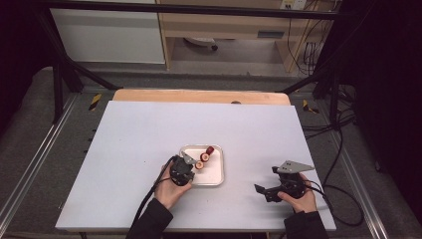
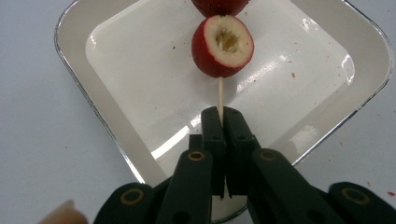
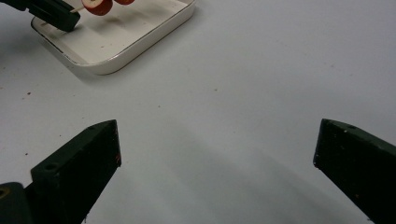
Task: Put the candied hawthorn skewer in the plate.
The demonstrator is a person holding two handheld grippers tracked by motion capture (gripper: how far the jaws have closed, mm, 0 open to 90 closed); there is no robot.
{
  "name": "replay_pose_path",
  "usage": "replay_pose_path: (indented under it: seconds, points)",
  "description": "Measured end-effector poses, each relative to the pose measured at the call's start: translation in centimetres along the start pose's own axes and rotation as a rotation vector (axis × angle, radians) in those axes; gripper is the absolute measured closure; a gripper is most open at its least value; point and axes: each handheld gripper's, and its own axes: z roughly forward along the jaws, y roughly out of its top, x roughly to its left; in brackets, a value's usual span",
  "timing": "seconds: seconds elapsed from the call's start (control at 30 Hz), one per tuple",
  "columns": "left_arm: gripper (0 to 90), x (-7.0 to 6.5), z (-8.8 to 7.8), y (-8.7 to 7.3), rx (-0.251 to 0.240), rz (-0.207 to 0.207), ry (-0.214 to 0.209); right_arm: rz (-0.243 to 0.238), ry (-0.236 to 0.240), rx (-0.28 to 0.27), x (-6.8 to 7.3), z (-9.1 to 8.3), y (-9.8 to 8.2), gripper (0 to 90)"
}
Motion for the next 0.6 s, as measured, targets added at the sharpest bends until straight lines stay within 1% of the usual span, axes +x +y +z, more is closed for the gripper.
replay_pose_path:
  seconds: [0.07,0.13,0.23,0.3,0.4,0.47,0.57,0.6]
  points:
    - [87.5,0.0,-0.1,0.0,-0.003,0.004,-0.004,-0.001,-0.001,0.002,0.0,0.0,0.0,1.2]
    - [85.2,0.1,-0.3,0.0,-0.009,0.007,-0.021,0.000,-0.001,0.004,0.0,0.0,0.0,1.2]
    - [78.1,0.5,-1.1,0.0,-0.021,0.019,-0.050,-0.002,-0.002,0.003,0.0,0.0,0.0,1.2]
    - [73.0,0.9,-1.8,-0.1,-0.039,0.023,-0.072,0.001,-0.004,0.004,0.0,0.0,0.0,1.1]
    - [59.9,1.9,-3.1,-0.4,-0.086,0.031,-0.096,0.006,-0.005,0.001,0.0,-0.1,0.0,1.0]
    - [50.1,2.6,-3.9,-0.9,-0.103,0.042,-0.111,0.009,-0.005,-0.001,-0.1,-0.2,0.1,1.0]
    - [40.5,3.7,-4.8,-1.9,-0.126,0.041,-0.125,0.001,-0.007,0.006,-0.1,-0.1,0.0,0.9]
    - [37.5,4.1,-5.1,-2.3,-0.137,0.038,-0.133,0.005,-0.004,0.010,-0.1,-0.1,0.0,0.9]
